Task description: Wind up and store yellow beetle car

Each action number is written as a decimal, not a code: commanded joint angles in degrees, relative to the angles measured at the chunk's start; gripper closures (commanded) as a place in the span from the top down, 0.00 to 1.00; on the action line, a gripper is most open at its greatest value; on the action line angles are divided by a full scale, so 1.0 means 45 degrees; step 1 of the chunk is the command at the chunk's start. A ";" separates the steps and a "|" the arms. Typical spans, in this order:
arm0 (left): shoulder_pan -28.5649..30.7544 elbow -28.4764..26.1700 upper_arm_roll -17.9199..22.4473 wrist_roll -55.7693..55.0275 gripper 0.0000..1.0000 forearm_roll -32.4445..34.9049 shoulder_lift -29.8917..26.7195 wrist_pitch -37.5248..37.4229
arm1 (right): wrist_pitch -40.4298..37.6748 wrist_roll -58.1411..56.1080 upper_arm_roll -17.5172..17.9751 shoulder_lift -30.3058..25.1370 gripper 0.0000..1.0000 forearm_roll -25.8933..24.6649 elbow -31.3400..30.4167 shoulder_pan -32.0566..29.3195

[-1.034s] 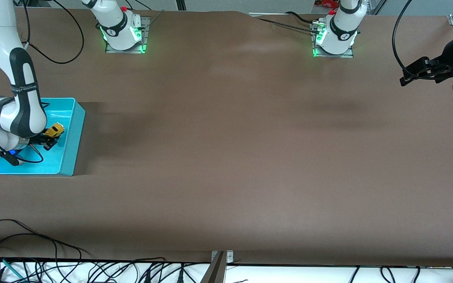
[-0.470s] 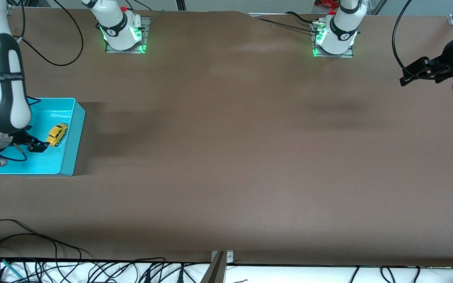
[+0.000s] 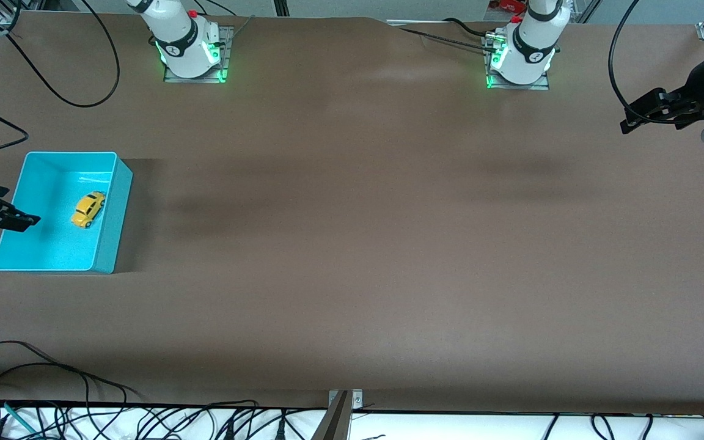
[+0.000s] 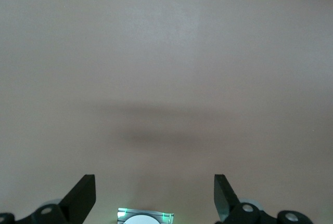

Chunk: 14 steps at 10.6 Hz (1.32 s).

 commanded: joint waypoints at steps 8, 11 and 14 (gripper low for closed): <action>-0.0086 0.0405 0.0061 -0.0168 1.00 -0.0221 0.0167 -0.0238 | -0.0129 -0.3752 0.2650 -0.4887 1.00 -0.0631 -0.2754 -0.0320; -0.0086 0.0405 0.0041 -0.0168 1.00 -0.0221 0.0167 -0.0238 | -0.1280 -0.3772 0.2592 -0.5004 1.00 -0.0630 -0.2540 0.0011; -0.0086 0.0405 0.0061 -0.0168 1.00 -0.0221 0.0167 -0.0238 | -0.1282 -0.3772 0.2533 -0.5083 1.00 -0.0571 -0.2501 0.0070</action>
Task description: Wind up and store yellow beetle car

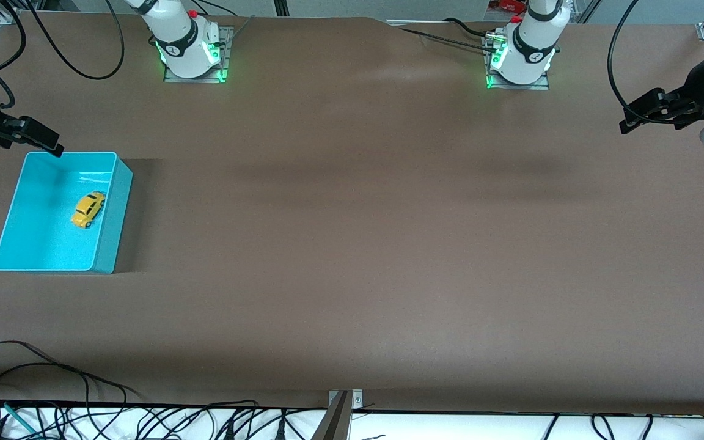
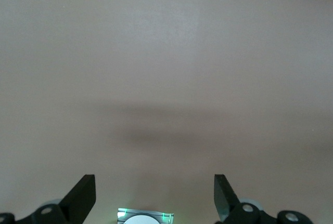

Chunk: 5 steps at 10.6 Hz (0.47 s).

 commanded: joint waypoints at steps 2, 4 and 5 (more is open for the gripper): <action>-0.0065 0.0389 0.0071 -0.0167 1.00 -0.0221 0.0152 -0.0238 | -0.0138 -0.0202 -0.0011 -0.0330 1.00 -0.0061 -0.0149 0.0037; -0.0065 0.0389 0.0071 -0.0167 1.00 -0.0221 0.0152 -0.0238 | -0.0157 -0.0767 -0.0011 -0.0388 1.00 -0.0042 -0.0149 0.0037; -0.0065 0.0389 0.0071 -0.0167 1.00 -0.0221 0.0152 -0.0238 | -0.0158 -0.0807 0.0008 -0.0427 1.00 -0.0022 -0.0149 0.0037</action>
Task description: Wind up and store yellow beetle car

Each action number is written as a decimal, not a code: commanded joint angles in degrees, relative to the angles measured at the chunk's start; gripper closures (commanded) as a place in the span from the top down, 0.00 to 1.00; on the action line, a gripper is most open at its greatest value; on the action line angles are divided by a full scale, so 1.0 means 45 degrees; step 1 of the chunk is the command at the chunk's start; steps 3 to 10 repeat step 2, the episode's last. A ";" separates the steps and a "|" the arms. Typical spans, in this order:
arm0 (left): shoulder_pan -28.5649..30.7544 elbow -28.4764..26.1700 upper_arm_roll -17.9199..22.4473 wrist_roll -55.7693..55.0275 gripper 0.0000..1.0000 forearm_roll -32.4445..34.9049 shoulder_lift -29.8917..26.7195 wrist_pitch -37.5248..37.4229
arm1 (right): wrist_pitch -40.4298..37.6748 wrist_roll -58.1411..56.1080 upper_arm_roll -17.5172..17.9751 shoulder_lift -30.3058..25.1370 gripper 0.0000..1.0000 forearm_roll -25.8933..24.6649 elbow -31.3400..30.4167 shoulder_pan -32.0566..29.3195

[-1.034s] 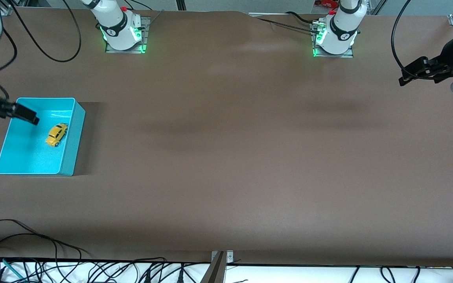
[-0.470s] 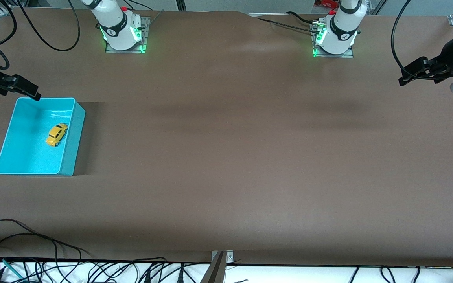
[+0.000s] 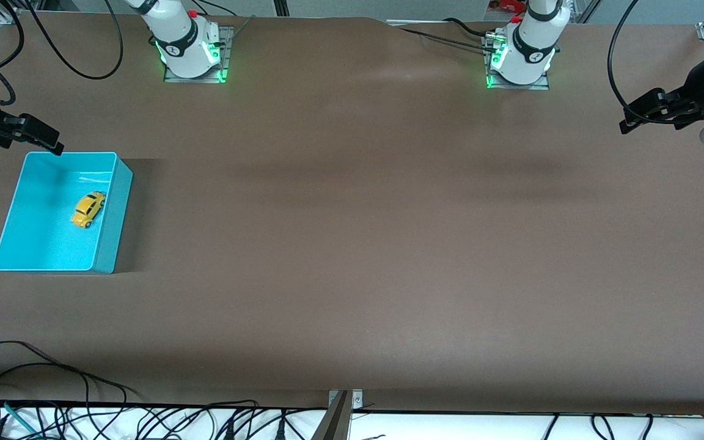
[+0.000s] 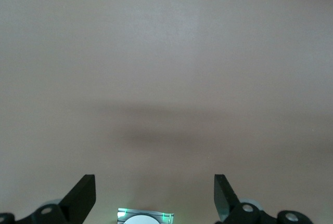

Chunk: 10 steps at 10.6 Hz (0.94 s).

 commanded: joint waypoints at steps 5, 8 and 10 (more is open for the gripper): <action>-0.0065 0.0389 0.0071 -0.0167 1.00 -0.0221 0.0152 -0.0238 | -0.0132 -0.0343 0.0009 -0.0360 1.00 -0.0022 -0.0149 0.0036; -0.0065 0.0389 0.0071 -0.0167 1.00 -0.0221 0.0152 -0.0238 | -0.0132 -0.0343 0.0009 -0.0360 1.00 -0.0022 -0.0149 0.0036; -0.0065 0.0389 0.0071 -0.0167 1.00 -0.0221 0.0152 -0.0238 | -0.0132 -0.0343 0.0009 -0.0360 1.00 -0.0022 -0.0149 0.0036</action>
